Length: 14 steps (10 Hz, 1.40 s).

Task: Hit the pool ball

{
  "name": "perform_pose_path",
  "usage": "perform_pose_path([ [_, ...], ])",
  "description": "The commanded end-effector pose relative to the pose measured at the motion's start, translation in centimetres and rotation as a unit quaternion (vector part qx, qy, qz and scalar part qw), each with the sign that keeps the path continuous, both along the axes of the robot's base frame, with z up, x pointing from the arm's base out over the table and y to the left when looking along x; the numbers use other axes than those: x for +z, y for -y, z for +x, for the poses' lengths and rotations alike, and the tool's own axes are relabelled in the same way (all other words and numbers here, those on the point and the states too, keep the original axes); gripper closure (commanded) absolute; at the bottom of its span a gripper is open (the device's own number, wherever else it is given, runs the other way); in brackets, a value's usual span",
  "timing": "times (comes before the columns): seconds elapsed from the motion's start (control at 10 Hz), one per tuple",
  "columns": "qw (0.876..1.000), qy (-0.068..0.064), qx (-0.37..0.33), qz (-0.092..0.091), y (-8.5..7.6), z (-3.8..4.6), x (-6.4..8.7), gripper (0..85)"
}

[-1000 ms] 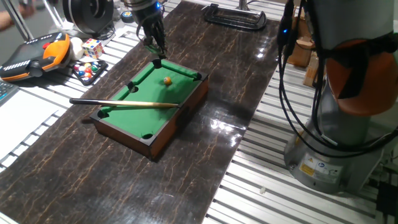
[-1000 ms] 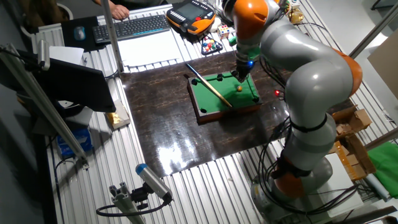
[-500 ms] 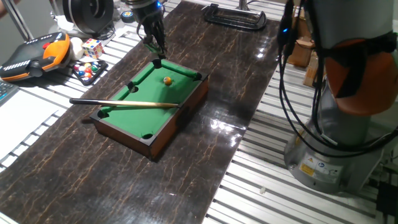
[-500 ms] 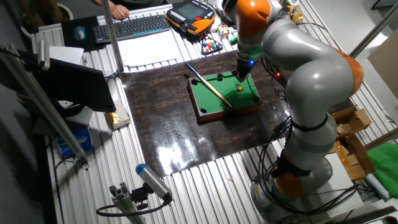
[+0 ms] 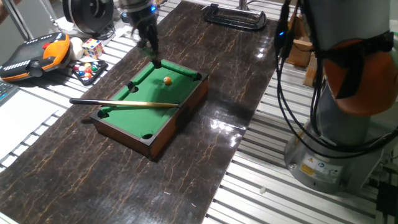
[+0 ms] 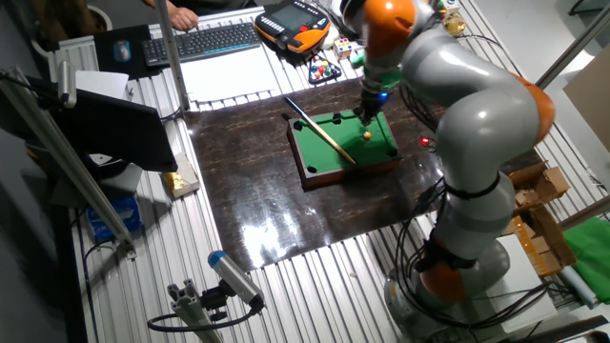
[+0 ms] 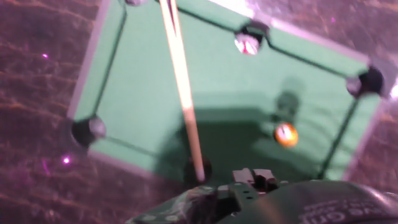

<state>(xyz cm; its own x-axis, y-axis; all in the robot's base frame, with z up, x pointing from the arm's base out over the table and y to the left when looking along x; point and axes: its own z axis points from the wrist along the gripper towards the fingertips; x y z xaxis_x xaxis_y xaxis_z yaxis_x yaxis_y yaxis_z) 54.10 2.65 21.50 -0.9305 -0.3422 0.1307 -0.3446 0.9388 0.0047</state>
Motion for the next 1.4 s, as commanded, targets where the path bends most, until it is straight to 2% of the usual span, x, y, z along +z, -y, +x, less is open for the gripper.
perform_pose_path([
  [0.0,1.000,0.005,0.000,0.000,-0.5,0.35,-0.3,58.0],
  [0.1,1.000,0.011,-0.015,0.019,-1.4,1.13,-1.0,53.3],
  [0.2,0.999,0.018,-0.017,0.022,-2.0,1.50,-1.8,51.3],
  [0.4,0.999,0.019,-0.015,0.023,-3.4,1.93,-3.4,51.3],
  [0.5,0.999,0.022,-0.020,0.034,-4.2,2.16,-4.6,51.0],
  [0.6,0.999,0.019,-0.023,0.037,-4.8,2.18,-5.6,51.0],
  [0.8,0.999,0.014,-0.033,0.039,-5.4,1.94,-6.1,51.7],
  [0.9,0.998,0.014,-0.043,0.047,-5.3,2.12,-6.3,51.7],
  [1.0,0.998,0.017,-0.041,0.045,-5.1,2.33,-6.3,51.3],
  [1.1,0.998,0.012,-0.035,0.044,-4.9,2.48,-6.2,51.0],
  [1.3,0.999,0.012,-0.023,0.044,-5.0,2.42,-6.2,51.3],
])
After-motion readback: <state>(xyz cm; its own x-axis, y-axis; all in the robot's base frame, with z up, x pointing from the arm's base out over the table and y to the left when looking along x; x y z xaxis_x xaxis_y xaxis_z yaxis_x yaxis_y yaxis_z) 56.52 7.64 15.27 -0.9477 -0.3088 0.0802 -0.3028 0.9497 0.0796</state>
